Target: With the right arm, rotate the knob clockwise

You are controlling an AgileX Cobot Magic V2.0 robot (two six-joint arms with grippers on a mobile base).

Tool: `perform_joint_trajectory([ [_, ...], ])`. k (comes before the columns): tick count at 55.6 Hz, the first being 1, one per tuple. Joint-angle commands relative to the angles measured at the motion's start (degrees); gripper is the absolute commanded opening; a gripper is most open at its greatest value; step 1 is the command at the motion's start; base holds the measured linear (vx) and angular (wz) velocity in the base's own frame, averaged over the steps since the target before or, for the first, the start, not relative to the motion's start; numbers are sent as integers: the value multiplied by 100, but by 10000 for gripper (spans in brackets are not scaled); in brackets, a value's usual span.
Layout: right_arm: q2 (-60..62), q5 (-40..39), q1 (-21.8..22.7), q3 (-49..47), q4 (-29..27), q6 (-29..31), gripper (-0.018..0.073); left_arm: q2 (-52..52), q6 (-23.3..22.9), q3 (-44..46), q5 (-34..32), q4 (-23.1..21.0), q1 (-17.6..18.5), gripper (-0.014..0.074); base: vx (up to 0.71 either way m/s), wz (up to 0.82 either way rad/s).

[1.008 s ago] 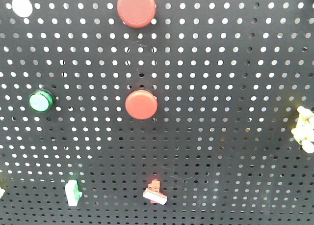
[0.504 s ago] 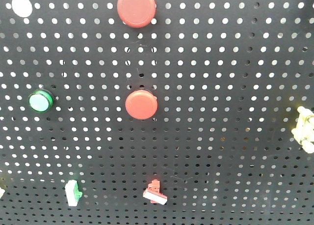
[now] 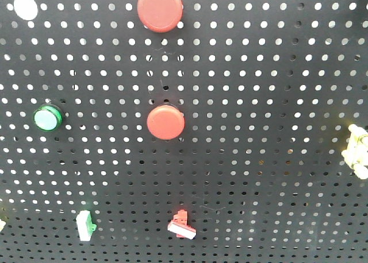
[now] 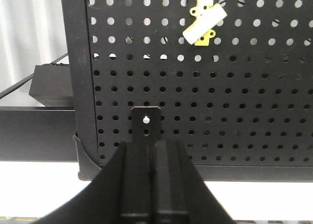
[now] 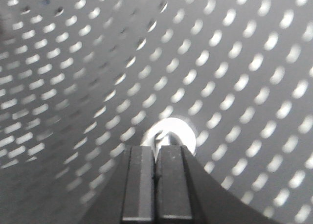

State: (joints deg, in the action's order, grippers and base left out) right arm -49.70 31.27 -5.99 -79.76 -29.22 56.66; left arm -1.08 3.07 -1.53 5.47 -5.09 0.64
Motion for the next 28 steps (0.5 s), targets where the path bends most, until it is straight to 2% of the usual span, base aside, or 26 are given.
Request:
perform_joint_trajectory([
  [1,-131,-671,-8,-159,-93,133,15,-67,-11,-65,-491,-19,11,-6,0,0],
  [28,-263,-566,-8,-159,-159,212,294,-67,-11,-65,-491,-19,11,-6,0,0],
])
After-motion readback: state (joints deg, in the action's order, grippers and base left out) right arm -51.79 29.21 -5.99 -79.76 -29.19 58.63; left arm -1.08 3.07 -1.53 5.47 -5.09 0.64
